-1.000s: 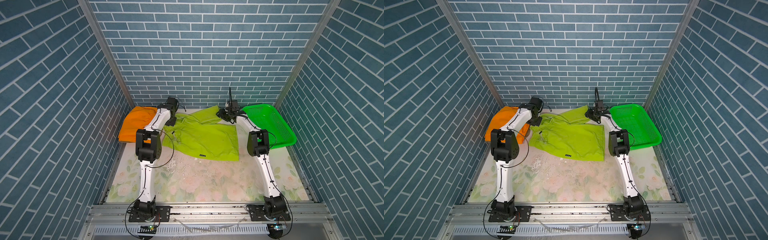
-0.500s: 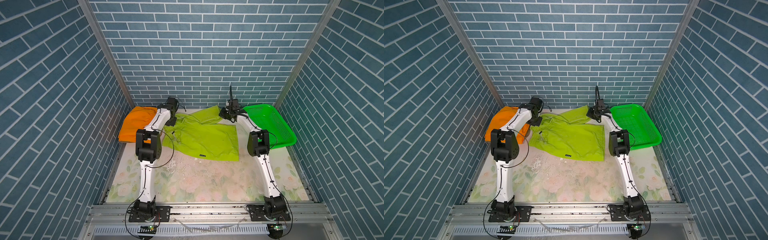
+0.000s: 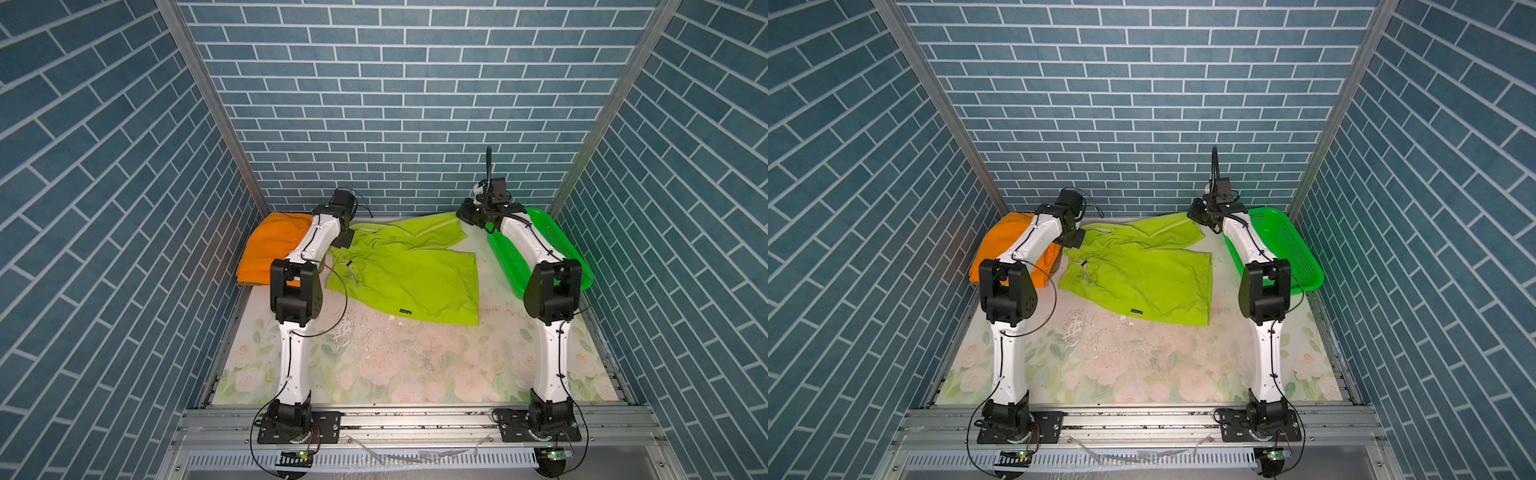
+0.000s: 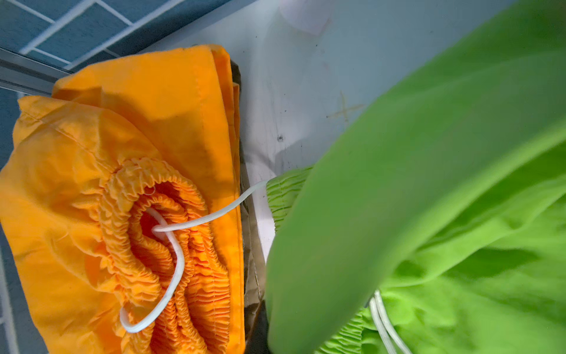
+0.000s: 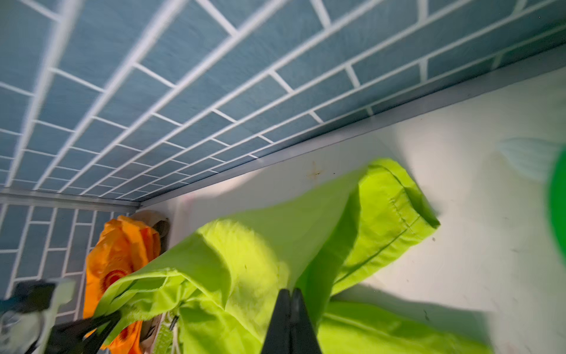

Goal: Fold and stack the shorts

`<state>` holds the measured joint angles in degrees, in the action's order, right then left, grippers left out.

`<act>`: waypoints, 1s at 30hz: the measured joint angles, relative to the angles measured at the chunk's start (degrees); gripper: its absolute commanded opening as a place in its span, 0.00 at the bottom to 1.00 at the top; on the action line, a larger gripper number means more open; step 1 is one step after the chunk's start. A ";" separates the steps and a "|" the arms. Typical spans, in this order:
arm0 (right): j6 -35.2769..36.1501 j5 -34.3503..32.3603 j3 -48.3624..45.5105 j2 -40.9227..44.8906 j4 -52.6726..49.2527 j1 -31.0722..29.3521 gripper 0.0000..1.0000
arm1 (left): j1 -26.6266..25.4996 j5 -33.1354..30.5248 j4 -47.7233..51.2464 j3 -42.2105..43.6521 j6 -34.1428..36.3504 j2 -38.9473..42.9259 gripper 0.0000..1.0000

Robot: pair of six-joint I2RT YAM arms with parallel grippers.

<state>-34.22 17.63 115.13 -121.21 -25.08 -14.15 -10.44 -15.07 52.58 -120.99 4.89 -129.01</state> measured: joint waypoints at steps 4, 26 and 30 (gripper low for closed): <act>0.90 -0.09 -16.61 18.01 3.15 -0.11 0.00 | 0.02 0.94 -0.94 1.38 -0.15 3.89 0.04; -1.97 1.88 -79.95 44.30 15.30 -2.12 0.00 | 1.70 9.01 -13.00 49.72 -17.46 25.44 1.00; -1.42 0.92 -79.91 45.83 14.71 -2.21 0.00 | 1.86 8.83 -13.51 49.05 -19.28 28.09 0.99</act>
<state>-35.64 18.55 35.22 -75.37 -10.37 -16.36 -8.58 -6.24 39.07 -71.94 -14.39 -100.92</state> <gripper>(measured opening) 0.052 0.996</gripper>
